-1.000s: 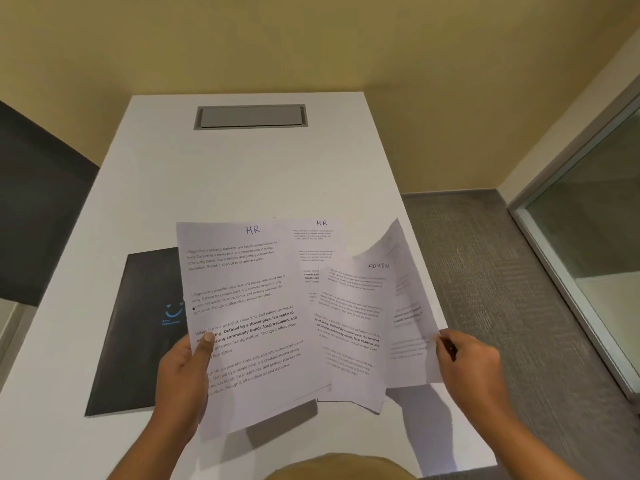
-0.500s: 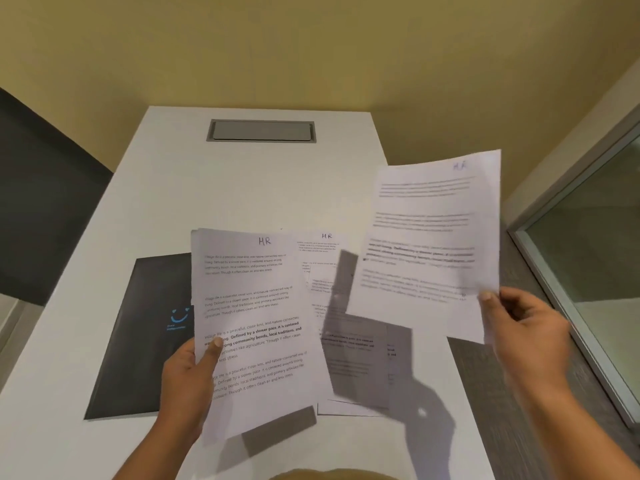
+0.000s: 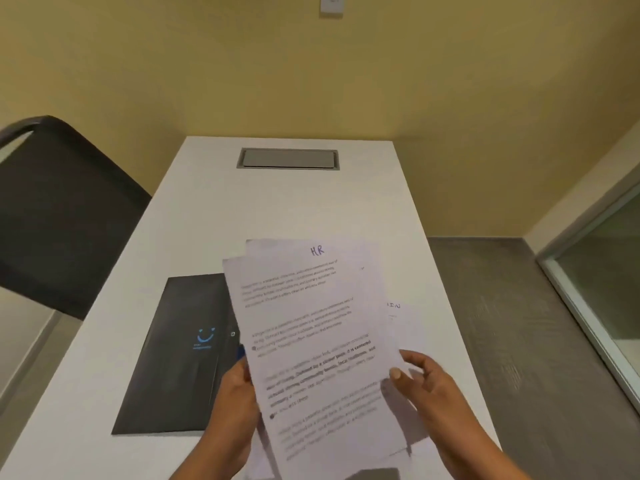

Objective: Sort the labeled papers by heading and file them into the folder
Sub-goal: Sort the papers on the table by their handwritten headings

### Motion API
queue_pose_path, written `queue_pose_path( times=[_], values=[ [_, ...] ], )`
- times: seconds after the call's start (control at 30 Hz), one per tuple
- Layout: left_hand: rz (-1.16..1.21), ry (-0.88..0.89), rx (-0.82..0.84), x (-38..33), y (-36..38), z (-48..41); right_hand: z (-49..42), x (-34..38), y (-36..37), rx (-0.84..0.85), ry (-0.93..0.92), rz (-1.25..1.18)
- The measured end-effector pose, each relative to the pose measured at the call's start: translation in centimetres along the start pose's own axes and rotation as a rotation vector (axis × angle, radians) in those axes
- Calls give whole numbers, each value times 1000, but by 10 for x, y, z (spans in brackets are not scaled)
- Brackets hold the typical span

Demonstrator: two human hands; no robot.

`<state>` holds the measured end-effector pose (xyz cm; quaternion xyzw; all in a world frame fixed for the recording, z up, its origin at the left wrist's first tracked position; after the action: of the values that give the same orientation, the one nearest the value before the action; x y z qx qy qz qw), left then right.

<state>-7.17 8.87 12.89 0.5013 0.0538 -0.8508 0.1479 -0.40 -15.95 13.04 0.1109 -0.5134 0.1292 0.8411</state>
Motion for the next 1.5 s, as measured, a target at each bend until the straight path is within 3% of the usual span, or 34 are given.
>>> queue_pose_path(
  times=[0.1,0.23,0.4,0.7,0.8,0.93,1.03,1.23,1.3,1.5],
  values=[
    [40,-30,-73,3,5,4,1,-1,10,129,-15,73],
    [296,-2,-12,-1,13,5,-2,-5,9,80,-61,46],
    [97,132,-6,-10,9,-4,-14,3,2,152,-75,72],
    [-84,340,-66,-24,25,-20,-36,23,-3,12,-357,246],
    [-233,468,-35,-22,30,-27,-40,14,-6,43,-341,265],
    [-282,371,-2,-7,33,-42,-52,-3,-4,64,-352,475],
    [-303,321,-14,-5,30,-53,-62,-12,-7,52,-331,431],
    [-217,400,0,-36,29,-44,-63,-3,-12,9,-277,229],
    [-216,355,-24,-20,14,-78,-102,-19,0,88,-187,251],
    [-112,108,-19,13,30,-95,-107,-27,0,26,-139,246]
  ],
)
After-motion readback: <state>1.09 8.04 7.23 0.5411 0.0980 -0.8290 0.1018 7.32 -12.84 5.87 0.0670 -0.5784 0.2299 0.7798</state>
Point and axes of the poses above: each hand's wrist, its own z-axis away from the middle knuckle, its own y-axis out of the palm, x = y × z, the point moved 3 cm from there along -z, towards the middle knuckle, and after that the axes turned 7 degrees about x, right-handed, at the moved point
